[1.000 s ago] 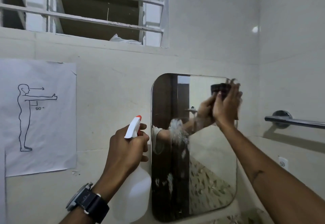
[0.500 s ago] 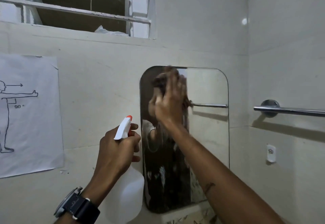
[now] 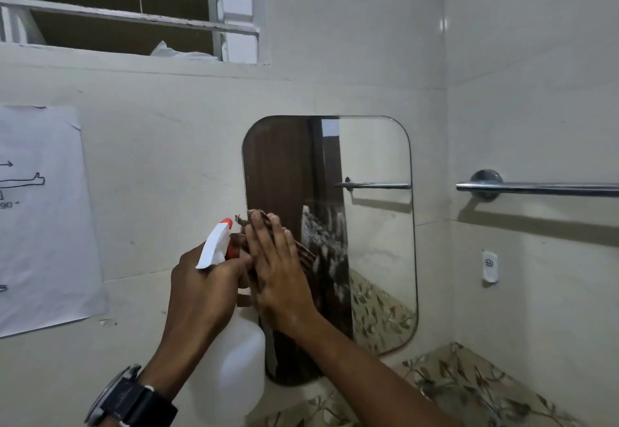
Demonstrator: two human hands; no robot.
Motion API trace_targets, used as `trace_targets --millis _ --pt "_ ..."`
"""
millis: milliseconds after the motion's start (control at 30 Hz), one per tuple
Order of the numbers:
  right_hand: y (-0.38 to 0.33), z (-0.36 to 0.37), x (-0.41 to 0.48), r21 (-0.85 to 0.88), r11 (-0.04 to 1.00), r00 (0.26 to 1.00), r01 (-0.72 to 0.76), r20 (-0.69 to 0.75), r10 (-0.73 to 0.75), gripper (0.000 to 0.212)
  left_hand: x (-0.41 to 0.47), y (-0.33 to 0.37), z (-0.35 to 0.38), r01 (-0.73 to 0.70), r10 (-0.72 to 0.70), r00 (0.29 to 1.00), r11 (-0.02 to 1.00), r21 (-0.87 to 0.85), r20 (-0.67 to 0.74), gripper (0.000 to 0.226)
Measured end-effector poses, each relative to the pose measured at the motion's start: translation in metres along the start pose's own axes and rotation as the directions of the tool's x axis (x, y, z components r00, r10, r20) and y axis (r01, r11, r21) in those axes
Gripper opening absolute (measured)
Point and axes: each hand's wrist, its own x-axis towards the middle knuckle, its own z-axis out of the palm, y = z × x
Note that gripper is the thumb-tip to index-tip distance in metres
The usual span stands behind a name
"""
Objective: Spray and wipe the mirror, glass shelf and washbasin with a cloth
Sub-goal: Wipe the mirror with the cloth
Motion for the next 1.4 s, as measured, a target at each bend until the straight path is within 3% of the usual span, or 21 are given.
trace_targets --millis 133,200,300,367,467,533,633,767,833,900,967,1100,1200,1267,1333,1400 --pt "0.001 0.0 0.003 -0.042 0.999 1.0 -0.007 0.006 0.007 0.069 0.001 -0.005 -0.001 -0.008 0.008 1.0 1.0 0.01 0.012 0.04" --pt "0.007 -0.003 0.008 -0.049 0.999 1.0 0.002 -0.018 -0.003 0.071 0.0 -0.005 -0.004 -0.027 0.027 0.999 1.0 -0.001 0.023 0.046" --pt "0.033 -0.013 0.011 -0.026 0.994 0.987 -0.106 -0.124 0.102 0.081 0.003 -0.011 -0.01 -0.009 0.009 0.999 1.0 -0.007 0.036 0.043" --pt "0.062 -0.024 0.01 0.027 0.964 0.938 -0.263 -0.228 0.263 0.078 0.004 -0.016 -0.014 0.011 -0.01 0.999 1.0 -0.016 0.044 0.037" --pt "0.119 -0.048 0.008 0.168 0.841 0.776 -0.514 -0.326 0.539 0.07 0.004 -0.018 -0.012 0.04 -0.038 0.998 0.999 -0.034 0.052 0.025" --pt "0.154 -0.062 0.004 0.238 0.76 0.679 -0.605 -0.345 0.648 0.069 0.005 -0.018 -0.008 0.052 -0.051 0.997 0.998 -0.019 0.058 0.028" --pt "0.182 -0.071 -0.002 0.236 0.724 0.64 -0.648 -0.346 0.686 0.068 0.005 -0.018 0.0 0.067 -0.067 0.996 0.998 0.001 0.062 0.034" --pt "0.169 -0.066 0.001 0.262 0.705 0.62 -0.659 -0.341 0.706 0.069 0.005 -0.017 0.015 0.095 -0.095 0.993 0.995 0.0 0.076 0.029" --pt "0.146 -0.057 0.0 0.258 0.728 0.643 -0.635 -0.345 0.683 0.07 0.002 -0.015 0.019 0.095 -0.093 0.992 0.995 -0.015 0.088 0.033" --pt "0.112 -0.04 -0.005 0.214 0.784 0.707 -0.583 -0.341 0.619 0.07 -0.003 -0.011 0.019 0.093 -0.09 0.993 0.995 -0.032 0.076 0.051" --pt "0.068 -0.018 -0.012 0.181 0.833 0.774 -0.522 -0.309 0.553 0.07 -0.006 -0.01 0.018 0.097 -0.094 0.993 0.994 -0.053 0.071 0.05" --pt "-0.018 0.029 -0.022 0.069 0.954 0.933 -0.291 -0.198 0.299 0.067 -0.012 -0.013 0.012 0.102 -0.101 0.994 0.994 -0.033 0.051 0.051" --pt "-0.039 0.041 -0.027 0.096 0.966 0.952 -0.239 -0.171 0.253 0.064 -0.011 -0.017 -0.001 0.125 -0.124 0.992 0.992 -0.021 0.03 0.075" --pt "-0.037 0.04 -0.03 0.089 0.96 0.948 -0.265 -0.16 0.276 0.066 -0.014 -0.016 -0.008 0.104 -0.103 0.994 0.994 -0.015 0.047 0.069" --pt "-0.026 0.035 -0.036 0.069 0.959 0.945 -0.274 -0.163 0.282 0.067 -0.015 -0.018 -0.012 0.09 -0.09 0.993 0.996 -0.005 0.08 0.049" --pt "-0.001 0.026 -0.043 0.123 0.943 0.924 -0.308 -0.196 0.327 0.073 -0.013 -0.024 -0.012 0.083 -0.083 0.992 0.997 0.006 0.094 0.047"
